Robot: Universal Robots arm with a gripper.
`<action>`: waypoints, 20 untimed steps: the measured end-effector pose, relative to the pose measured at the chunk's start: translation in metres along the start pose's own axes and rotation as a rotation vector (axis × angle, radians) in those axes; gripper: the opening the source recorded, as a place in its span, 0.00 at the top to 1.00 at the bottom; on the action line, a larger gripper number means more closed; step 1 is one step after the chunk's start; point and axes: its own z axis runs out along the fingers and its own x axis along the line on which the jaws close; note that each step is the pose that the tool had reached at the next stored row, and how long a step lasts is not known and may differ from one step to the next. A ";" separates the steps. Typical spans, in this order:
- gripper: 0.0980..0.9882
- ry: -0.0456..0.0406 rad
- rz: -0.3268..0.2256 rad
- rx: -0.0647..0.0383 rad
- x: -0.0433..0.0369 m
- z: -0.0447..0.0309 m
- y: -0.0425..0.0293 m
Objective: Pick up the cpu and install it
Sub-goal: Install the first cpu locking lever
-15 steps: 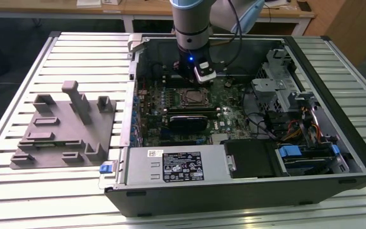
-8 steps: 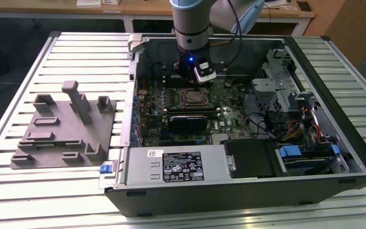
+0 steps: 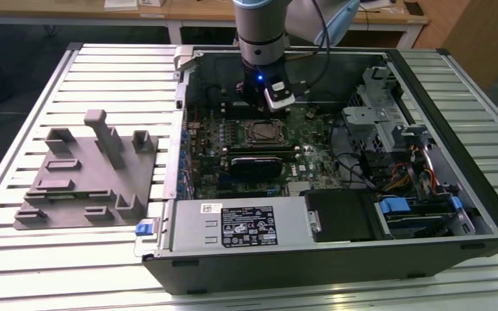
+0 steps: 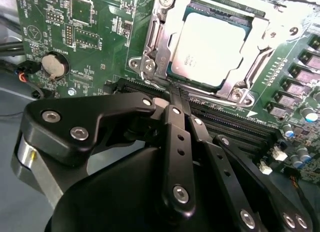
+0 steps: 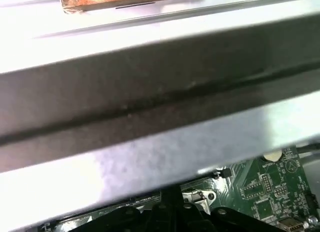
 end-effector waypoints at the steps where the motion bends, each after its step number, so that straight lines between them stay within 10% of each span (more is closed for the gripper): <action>1: 0.99 -0.0001 0.000 0.000 -0.0002 -0.0012 0.0002; 17: 0.99 -0.0007 0.000 0.002 -0.0021 -0.0167 0.0029; 20: 0.99 -0.0080 -0.004 0.029 -0.0021 -0.0167 0.0029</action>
